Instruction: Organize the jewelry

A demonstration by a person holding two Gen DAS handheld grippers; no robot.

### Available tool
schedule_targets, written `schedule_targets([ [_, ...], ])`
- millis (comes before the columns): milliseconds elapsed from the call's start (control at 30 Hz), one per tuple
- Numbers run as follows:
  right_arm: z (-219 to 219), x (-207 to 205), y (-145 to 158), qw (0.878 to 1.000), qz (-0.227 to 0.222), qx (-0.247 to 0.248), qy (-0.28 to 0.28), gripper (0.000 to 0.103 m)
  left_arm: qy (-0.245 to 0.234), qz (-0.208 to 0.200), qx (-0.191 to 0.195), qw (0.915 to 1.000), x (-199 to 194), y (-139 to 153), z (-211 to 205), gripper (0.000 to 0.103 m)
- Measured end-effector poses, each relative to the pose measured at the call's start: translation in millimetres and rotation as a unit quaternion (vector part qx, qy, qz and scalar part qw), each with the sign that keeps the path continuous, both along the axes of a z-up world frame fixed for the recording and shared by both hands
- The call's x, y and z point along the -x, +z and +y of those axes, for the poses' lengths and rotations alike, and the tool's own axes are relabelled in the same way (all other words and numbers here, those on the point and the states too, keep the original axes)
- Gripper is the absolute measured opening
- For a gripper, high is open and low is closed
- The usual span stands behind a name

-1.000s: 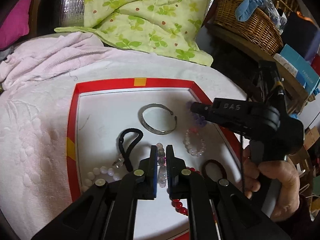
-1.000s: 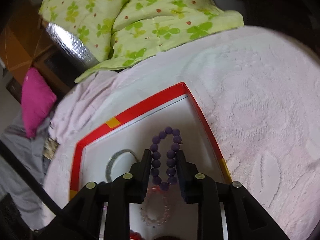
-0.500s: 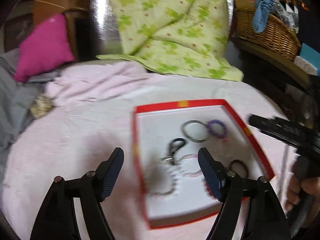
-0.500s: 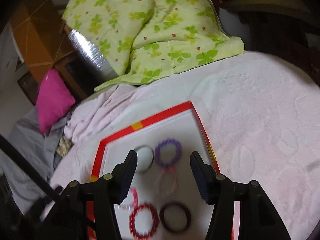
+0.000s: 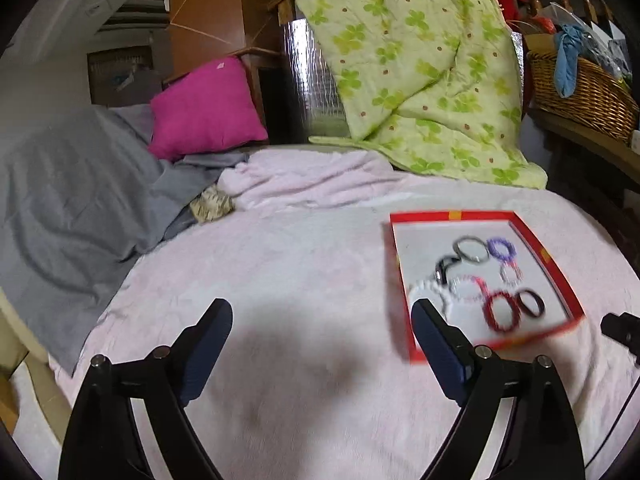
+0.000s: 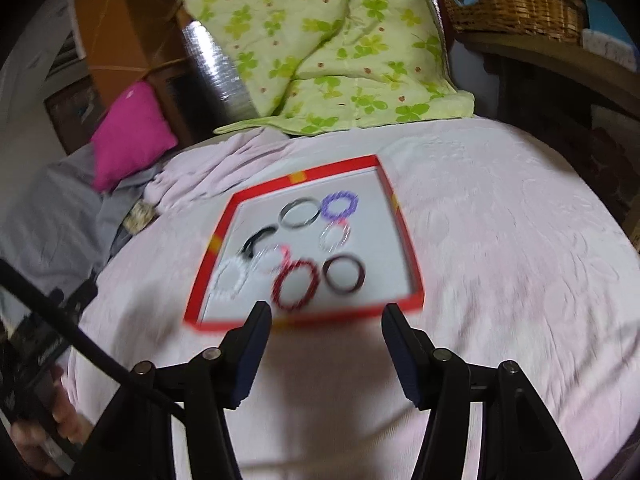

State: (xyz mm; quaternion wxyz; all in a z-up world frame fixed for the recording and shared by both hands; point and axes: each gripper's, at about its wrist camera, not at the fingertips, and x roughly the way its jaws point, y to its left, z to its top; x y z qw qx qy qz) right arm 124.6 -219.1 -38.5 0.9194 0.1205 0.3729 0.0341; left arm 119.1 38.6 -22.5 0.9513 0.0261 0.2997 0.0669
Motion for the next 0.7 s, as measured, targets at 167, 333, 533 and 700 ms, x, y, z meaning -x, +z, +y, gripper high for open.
schedule_targets([
  [167,22,33,4,0.999,-0.025,0.031,0.017,0.063,-0.013,-0.003,-0.037,0.9992,22,-9,-7,0.091],
  [333,26,28,9,0.998,-0.05,0.035,0.005,0.063,-0.016,-0.007,-0.046,0.9988,17,-9,-8,0.091],
  [533,25,16,2,0.999,-0.028,0.026,-0.012,0.063,-0.016,0.003,-0.038,0.9992,11,-11,-9,0.091],
  [700,22,14,-1,0.999,-0.02,0.026,-0.02,0.063,-0.022,0.001,-0.036,0.9991,11,-12,-13,0.091],
])
